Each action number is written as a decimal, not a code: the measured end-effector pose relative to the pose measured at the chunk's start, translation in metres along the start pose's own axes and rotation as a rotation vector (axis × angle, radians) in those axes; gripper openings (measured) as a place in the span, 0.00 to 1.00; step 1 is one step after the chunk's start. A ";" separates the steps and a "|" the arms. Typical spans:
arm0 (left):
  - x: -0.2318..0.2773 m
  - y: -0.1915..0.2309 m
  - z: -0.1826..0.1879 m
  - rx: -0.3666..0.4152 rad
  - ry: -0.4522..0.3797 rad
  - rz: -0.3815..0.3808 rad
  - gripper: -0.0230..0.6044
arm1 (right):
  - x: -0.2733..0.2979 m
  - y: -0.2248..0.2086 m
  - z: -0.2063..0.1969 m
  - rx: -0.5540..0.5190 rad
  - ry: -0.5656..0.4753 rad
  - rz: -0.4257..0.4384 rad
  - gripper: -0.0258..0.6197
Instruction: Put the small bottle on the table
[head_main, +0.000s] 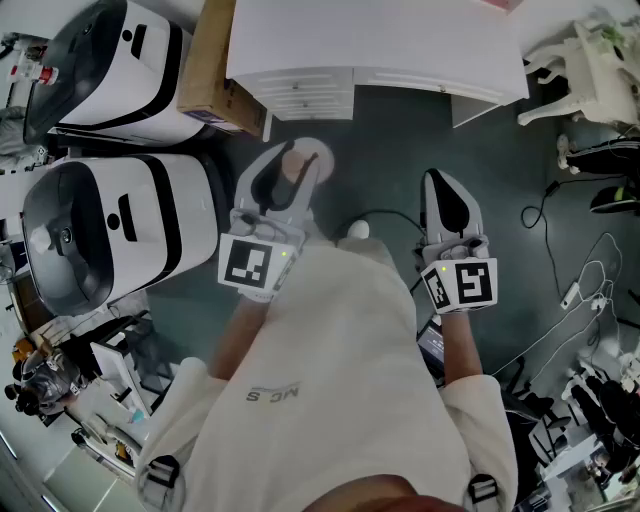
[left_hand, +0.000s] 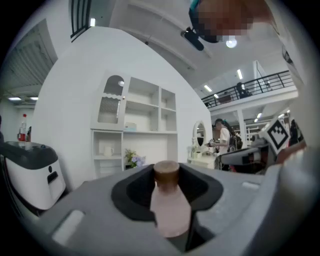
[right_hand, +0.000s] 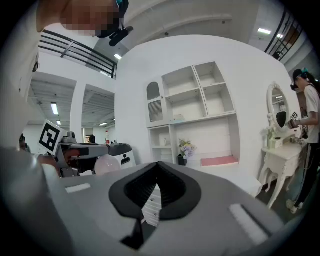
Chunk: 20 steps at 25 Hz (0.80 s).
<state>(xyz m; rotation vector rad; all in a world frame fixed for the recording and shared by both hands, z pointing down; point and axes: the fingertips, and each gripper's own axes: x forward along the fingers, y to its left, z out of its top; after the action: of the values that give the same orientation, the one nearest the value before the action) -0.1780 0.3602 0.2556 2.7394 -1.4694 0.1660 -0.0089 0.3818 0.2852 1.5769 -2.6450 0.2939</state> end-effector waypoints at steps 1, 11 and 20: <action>-0.007 -0.006 0.000 0.002 0.008 -0.007 0.26 | -0.006 0.004 -0.002 0.009 0.003 -0.003 0.04; -0.035 -0.041 -0.002 -0.003 -0.003 -0.018 0.26 | -0.039 0.024 -0.009 -0.015 0.003 0.011 0.04; -0.020 -0.048 0.005 -0.029 -0.010 -0.036 0.26 | -0.050 0.008 0.006 0.052 -0.044 0.006 0.04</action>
<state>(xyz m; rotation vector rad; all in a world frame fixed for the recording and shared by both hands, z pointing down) -0.1481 0.4031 0.2495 2.7456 -1.4128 0.1287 0.0079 0.4278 0.2718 1.6083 -2.6969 0.3353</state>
